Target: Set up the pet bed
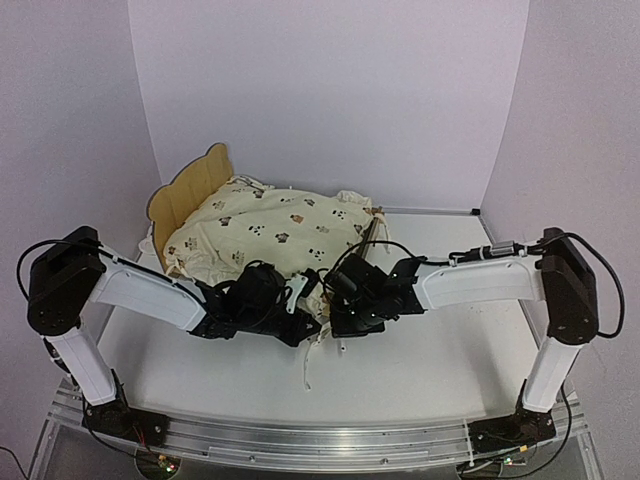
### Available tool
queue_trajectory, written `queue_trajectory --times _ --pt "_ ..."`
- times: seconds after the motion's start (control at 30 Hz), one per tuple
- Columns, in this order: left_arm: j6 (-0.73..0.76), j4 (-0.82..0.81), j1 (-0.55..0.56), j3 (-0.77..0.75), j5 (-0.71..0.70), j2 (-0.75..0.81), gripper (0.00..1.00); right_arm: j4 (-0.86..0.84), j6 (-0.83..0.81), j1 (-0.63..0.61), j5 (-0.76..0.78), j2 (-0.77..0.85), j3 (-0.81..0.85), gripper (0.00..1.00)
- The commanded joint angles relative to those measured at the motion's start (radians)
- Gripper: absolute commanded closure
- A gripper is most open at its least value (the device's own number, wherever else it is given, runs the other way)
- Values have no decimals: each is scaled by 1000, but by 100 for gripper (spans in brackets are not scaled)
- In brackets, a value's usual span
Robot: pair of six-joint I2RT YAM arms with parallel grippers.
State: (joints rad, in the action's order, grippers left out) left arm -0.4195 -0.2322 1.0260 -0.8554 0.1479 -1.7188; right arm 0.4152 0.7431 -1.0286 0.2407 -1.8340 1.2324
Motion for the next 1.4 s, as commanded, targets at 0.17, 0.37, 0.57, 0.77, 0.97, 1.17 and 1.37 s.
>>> queue_trajectory --times 0.17,0.37,0.57,0.77,0.97,1.17,1.37 --pt "40 49 6 1 -183 24 82 -6 25 5 18 19 -14 100" --pt "93 11 6 -13 -193 -25 73 -7 24 5 13 56 -55 100" --pt "105 6 6 -56 -182 -96 73 -11 23 5 6 72 -77 100" --pt "115 -29 6 -73 -179 -133 75 -15 25 5 7 93 -98 100" --pt "123 -66 6 -85 -156 -152 80 -17 27 5 6 115 -121 100" --pt "118 -67 9 -76 -151 -141 100 -24 35 5 7 125 -143 100" --pt "92 -76 20 -20 -109 -98 100 -50 41 5 12 129 -173 100"
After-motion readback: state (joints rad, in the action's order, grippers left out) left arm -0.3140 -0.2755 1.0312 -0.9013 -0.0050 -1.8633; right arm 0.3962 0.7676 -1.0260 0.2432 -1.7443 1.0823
